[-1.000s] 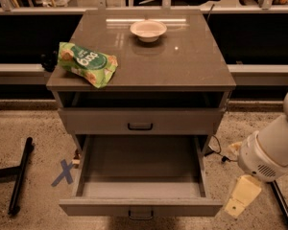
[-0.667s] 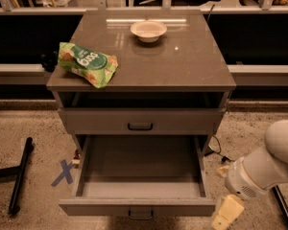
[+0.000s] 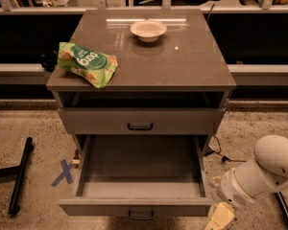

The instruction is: Close middle drawer

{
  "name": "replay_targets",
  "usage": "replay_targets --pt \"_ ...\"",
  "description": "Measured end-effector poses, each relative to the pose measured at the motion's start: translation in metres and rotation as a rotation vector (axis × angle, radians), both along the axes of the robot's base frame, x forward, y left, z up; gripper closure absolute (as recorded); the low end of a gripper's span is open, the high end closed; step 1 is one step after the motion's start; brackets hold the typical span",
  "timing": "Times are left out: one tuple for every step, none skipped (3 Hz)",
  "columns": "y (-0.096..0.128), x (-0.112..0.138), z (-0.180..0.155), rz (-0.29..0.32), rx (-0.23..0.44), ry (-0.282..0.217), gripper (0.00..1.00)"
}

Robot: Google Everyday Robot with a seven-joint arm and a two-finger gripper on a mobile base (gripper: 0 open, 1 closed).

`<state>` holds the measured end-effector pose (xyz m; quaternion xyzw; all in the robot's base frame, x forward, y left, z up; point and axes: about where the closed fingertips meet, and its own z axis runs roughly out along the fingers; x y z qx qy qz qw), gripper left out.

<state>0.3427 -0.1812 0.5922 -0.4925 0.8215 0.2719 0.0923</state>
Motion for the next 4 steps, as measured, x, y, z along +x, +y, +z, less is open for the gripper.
replay_targets --pt "0.008 -0.004 -0.024 -0.029 -0.035 0.081 0.03" --pt "0.014 -0.008 -0.041 -0.084 -0.040 0.161 0.26" --pt "0.010 -0.013 -0.055 -0.136 -0.047 0.200 0.49" --pt "0.000 -0.028 -0.119 -0.207 -0.104 0.263 0.80"
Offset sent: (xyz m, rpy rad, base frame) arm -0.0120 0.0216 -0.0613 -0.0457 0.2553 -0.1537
